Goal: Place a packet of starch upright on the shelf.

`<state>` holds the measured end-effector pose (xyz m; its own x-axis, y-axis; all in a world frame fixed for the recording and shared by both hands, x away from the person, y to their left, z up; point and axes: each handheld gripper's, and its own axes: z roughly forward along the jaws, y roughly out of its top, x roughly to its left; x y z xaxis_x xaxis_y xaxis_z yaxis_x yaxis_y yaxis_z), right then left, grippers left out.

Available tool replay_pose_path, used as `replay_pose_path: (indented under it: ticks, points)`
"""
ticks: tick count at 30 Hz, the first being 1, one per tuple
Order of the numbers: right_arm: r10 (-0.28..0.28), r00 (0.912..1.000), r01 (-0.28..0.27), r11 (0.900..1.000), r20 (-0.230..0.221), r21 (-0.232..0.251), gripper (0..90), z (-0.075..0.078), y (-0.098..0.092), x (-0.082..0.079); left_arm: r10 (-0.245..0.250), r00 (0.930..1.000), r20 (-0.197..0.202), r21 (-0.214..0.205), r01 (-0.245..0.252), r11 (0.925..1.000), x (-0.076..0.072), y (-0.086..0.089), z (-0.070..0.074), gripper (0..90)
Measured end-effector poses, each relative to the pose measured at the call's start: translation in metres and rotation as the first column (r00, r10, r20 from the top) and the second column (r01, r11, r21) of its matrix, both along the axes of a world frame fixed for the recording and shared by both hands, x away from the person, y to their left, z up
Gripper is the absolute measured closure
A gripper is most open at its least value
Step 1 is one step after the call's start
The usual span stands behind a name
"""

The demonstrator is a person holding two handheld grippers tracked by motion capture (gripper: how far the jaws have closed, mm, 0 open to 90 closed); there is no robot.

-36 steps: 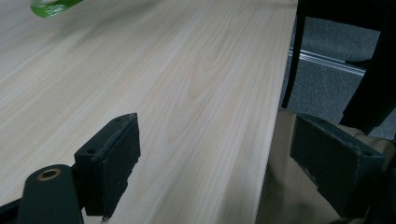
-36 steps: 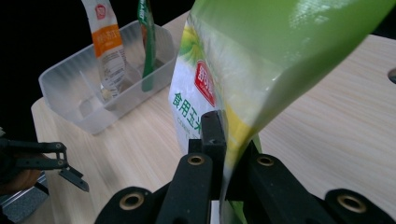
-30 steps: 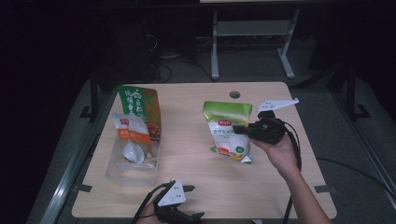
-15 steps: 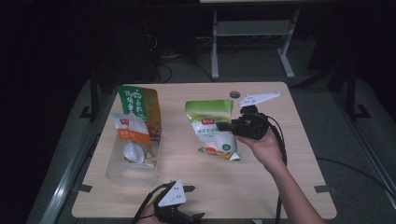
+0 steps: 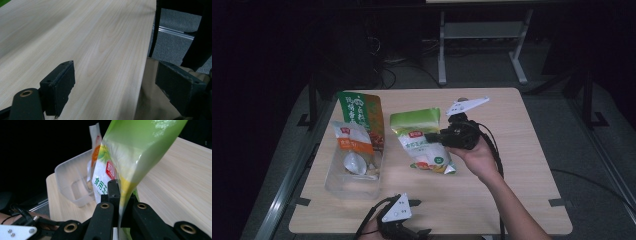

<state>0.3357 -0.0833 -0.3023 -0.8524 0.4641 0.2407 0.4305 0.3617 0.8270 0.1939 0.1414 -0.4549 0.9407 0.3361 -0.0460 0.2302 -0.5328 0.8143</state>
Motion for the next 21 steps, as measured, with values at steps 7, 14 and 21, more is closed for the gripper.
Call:
replay_pose_path:
  ticks: [7, 14, 21]
  points:
    - [0.061, 0.9981, -0.061, 0.9981, 0.007, 0.008, 89.8, 0.004, 0.024, -0.004, -0.004, 1.0000, -0.002, 0.005, 0.004, 1.0000, -0.001, 0.000, 0.000, 15.8]
    - [0.113, 0.9934, -0.113, 0.9933, 0.020, 0.024, 89.8, 0.012, 0.045, -0.010, -0.001, 1.0000, -0.001, -0.003, 0.001, 1.0000, -0.001, 0.000, 0.000, 15.8]
    - [0.163, 0.9863, -0.164, 0.9852, 0.025, 0.048, 89.8, 0.020, 0.065, -0.013, -0.007, 0.9999, 0.012, 0.005, 0.007, 1.0000, 0.000, 0.001, 0.001, 15.7]
